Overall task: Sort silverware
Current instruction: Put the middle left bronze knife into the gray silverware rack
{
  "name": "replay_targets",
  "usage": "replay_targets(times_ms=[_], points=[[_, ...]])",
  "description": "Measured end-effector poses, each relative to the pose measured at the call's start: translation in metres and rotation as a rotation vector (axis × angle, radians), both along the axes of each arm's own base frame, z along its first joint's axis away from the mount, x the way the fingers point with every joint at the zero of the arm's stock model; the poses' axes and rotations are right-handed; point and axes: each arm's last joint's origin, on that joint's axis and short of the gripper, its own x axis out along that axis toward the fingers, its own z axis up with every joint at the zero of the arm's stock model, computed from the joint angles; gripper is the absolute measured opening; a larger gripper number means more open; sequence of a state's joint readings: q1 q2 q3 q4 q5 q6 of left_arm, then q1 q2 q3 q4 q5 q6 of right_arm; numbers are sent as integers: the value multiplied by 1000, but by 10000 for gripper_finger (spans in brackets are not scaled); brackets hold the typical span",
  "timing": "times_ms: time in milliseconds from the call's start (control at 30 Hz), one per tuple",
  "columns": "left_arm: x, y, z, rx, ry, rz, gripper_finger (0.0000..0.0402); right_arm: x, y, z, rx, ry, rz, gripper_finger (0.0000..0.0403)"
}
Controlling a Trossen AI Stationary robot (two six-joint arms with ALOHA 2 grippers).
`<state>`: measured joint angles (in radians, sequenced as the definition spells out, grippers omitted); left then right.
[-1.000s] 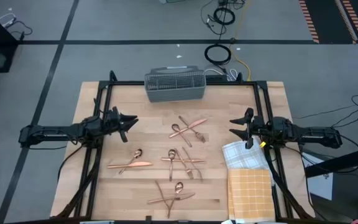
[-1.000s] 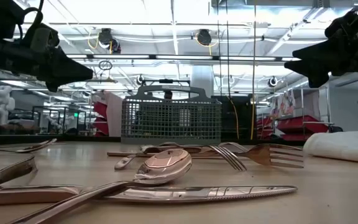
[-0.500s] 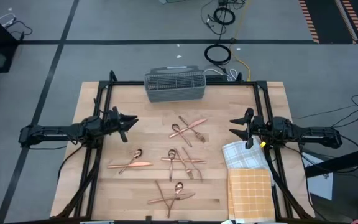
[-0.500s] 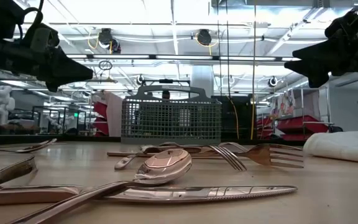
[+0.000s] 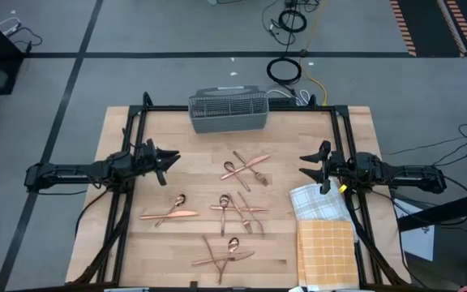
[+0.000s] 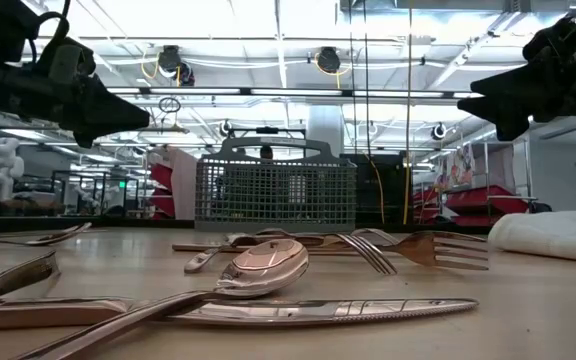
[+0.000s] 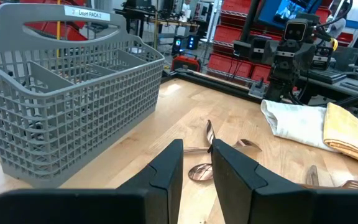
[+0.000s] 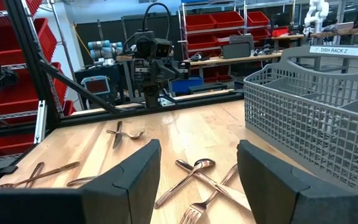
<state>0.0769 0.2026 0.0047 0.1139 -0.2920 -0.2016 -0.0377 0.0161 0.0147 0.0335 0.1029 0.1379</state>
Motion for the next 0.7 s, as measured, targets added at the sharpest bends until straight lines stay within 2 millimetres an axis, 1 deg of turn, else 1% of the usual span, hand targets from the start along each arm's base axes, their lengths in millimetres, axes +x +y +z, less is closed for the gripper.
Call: replay_targets(times_ms=[233, 367, 467, 567, 700], points=[[0, 0, 0, 0, 0, 0, 89, 0, 0, 0, 7, -3, -1, 199], [0, 0, 0, 0, 0, 0, 89, 0, 0, 2, 104, -36, 3, 199], [0, 0, 0, 0, 0, 0, 89, 0, 0, 2, 139, -48, 3, 199], [0, 0, 0, 0, 0, 0, 89, 0, -1, 2, 191, -57, -36, 199], [0, 0, 0, 0, 0, 0, 89, 0, -1, 3, 277, -80, -34, 199]])
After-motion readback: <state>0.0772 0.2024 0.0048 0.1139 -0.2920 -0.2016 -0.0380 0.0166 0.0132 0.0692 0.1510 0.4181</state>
